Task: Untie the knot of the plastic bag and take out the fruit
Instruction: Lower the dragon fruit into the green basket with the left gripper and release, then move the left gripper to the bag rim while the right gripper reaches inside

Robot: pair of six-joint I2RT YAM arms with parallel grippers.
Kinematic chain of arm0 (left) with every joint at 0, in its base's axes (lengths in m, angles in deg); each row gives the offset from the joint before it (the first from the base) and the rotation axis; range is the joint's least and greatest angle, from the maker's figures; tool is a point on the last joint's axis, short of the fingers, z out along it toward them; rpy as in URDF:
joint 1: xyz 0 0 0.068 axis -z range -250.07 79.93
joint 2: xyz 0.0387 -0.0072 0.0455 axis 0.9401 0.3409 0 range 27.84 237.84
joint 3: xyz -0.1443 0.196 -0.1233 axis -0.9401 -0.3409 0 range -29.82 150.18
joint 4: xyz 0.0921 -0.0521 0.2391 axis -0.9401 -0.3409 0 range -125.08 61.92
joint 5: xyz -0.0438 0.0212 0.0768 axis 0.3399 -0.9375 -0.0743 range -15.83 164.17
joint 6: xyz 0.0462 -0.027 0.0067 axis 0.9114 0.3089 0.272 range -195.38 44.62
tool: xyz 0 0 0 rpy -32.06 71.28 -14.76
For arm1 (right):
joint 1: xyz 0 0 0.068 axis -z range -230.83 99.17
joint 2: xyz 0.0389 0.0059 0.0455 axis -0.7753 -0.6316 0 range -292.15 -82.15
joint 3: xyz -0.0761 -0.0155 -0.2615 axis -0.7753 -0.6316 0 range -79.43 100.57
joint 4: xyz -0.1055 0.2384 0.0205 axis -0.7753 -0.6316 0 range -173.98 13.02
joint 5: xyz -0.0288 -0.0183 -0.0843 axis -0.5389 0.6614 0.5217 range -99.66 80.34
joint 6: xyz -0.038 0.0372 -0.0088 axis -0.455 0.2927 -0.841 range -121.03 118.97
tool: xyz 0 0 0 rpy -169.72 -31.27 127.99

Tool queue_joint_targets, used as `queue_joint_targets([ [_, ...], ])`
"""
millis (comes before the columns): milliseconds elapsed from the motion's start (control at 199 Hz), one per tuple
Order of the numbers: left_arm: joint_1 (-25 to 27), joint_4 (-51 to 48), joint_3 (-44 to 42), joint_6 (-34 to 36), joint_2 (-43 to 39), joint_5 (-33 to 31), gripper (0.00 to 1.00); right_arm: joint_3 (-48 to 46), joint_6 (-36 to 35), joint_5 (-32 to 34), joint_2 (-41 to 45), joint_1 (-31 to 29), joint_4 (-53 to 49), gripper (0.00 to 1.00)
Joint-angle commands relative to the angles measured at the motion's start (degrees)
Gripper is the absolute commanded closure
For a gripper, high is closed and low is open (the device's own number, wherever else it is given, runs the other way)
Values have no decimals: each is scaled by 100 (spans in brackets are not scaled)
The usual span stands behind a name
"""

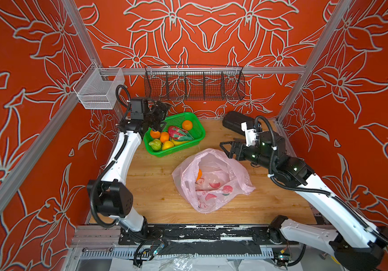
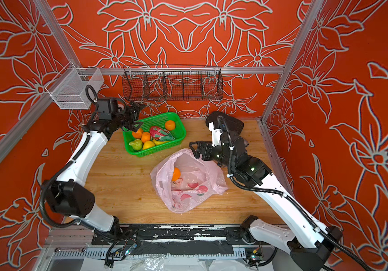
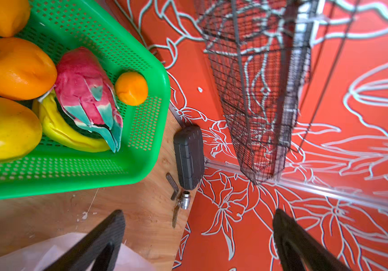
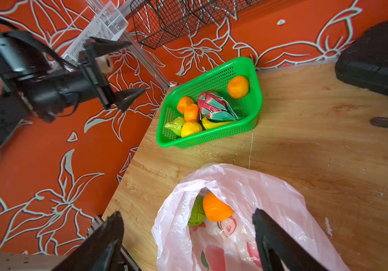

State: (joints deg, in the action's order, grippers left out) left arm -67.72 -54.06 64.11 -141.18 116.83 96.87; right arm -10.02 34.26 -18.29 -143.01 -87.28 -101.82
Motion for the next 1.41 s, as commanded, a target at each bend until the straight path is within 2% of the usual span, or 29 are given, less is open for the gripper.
queue_joint_targets([
  [0, 329, -649, -165, 953, -553, -166, 3, 144, 455, -328, -129, -24, -124, 13],
  [136, 984, -1255, -283, 1940, -1212, -550, 3, -25, 854, -521, -214, -101, 55, 17],
  [332, 2278, -1272, -1177, 2961, -2458, -1737, 3, -409, 1231, -450, -264, -457, 197, 20],
  [417, 2631, -1402, -1592, 3141, -2832, -1882, 3, -615, 1410, -346, -268, -602, 209, 21],
  [513, 2919, -1384, -2315, 3594, -3194, -1618, 2, -872, 1653, -372, -230, -757, 369, 21],
  [653, 3399, -1448, -3265, 3939, -3792, -1948, 3, -1203, 1880, -214, -220, -1096, 653, 25],
  [844, 3813, -1368, -3949, 3920, -3781, -2359, 6, -1543, 2095, -149, -354, -1307, 788, 27],
  [1060, 4058, -859, -4366, 4052, -3337, -2530, 6, -1826, 1994, 102, -568, -1471, 766, 30],
  [1166, 4207, -663, -4461, 4238, -3058, -2823, 7, -1943, 1954, 219, -741, -1515, 819, 31],
  [1347, 4228, -641, -4590, 4120, -2904, -3068, 21, -1966, 1805, 274, -1266, -1571, 882, 34],
  [1402, 4226, -670, -4699, 4044, -2968, -3100, 32, -1941, 1804, 273, -1459, -1601, 807, 35],
])
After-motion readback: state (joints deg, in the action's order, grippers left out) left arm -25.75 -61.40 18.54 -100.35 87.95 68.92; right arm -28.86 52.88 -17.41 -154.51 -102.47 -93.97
